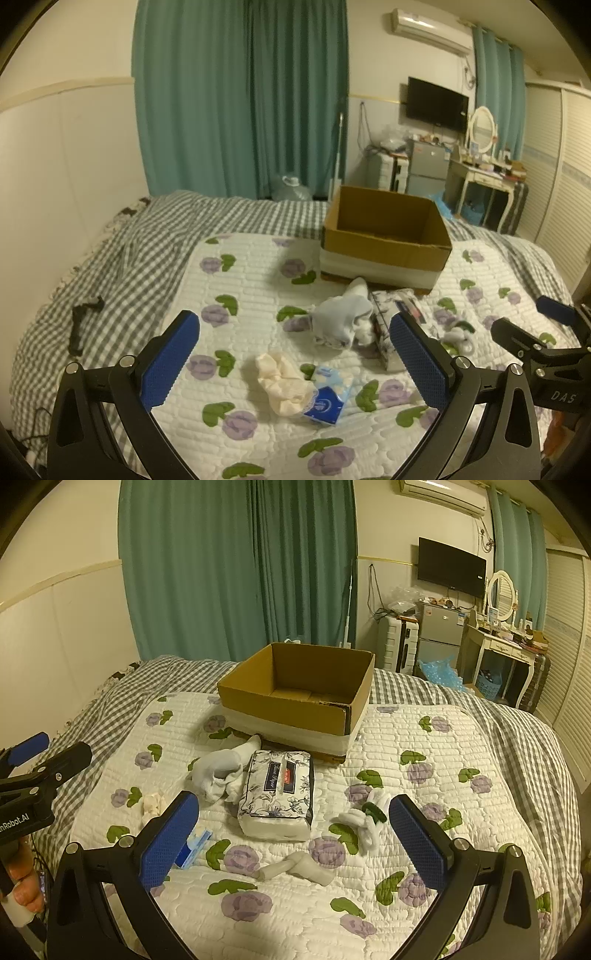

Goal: Organize soft objects

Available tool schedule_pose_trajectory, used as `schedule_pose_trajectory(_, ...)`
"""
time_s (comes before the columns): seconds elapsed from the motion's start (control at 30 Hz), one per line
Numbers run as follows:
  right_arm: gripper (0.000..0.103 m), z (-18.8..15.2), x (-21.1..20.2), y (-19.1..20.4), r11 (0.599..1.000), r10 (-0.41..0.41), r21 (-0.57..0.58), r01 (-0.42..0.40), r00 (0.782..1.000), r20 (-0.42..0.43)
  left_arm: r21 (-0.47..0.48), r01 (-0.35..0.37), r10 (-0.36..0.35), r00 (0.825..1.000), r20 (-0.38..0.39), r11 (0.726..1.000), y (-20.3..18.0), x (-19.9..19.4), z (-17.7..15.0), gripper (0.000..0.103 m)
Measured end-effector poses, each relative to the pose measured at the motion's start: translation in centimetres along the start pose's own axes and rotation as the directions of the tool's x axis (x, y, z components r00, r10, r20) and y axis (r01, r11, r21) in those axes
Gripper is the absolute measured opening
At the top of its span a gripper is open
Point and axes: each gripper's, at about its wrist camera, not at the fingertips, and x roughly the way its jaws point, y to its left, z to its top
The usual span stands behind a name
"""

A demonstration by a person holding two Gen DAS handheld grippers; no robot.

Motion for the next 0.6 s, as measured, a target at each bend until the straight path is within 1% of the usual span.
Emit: schedule_pose_trajectory(0.6,0.103,-0.13,0.15,0.36,1.000,0.007,-0.011,-0.007,1.000,-0.007,0.001,0.006,-0.006,1.000,-0.003,1.000,-0.50,-0.27,-0.03,0.103)
